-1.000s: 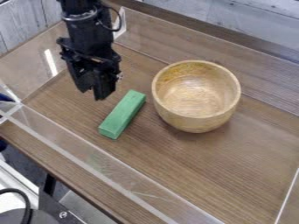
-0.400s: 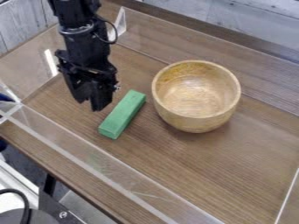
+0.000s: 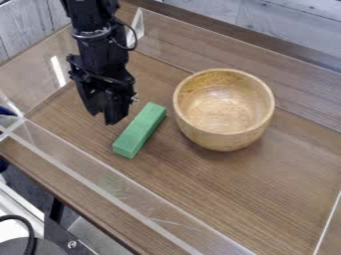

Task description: Put the green block in the brown bowl

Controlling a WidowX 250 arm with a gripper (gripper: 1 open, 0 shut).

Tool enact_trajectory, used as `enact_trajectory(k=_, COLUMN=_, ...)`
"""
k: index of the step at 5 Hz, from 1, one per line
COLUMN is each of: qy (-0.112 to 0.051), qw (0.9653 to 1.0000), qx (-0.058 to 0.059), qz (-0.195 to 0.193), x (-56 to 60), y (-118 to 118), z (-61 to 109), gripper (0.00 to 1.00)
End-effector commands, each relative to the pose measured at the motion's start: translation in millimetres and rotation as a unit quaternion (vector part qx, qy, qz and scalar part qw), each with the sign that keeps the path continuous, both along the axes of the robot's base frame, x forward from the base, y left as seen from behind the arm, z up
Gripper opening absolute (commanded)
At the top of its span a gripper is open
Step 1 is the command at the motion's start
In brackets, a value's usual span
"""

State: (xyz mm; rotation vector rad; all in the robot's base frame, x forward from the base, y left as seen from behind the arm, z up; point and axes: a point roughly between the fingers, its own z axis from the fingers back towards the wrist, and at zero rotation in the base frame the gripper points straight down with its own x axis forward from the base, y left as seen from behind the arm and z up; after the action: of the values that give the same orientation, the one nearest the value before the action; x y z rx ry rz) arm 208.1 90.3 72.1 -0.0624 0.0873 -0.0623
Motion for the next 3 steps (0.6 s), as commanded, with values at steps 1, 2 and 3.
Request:
enact_trajectory(k=1, qy=-0.022, qw=0.9993, qx=0.017, qz=-0.025, x=15.5, y=0.5, z=8.2, gripper=0.00)
enact_trajectory(k=2, qy=-0.007, qw=0.9993, qx=0.025, qz=-0.028, x=20.1, y=-0.5, z=8.4, gripper=1.00)
enact_trajectory(k=3, qy=0.008, qw=0.9990, qx=0.032, qz=-0.030, x=24.0, y=-1.2, z=8.2, gripper=1.00)
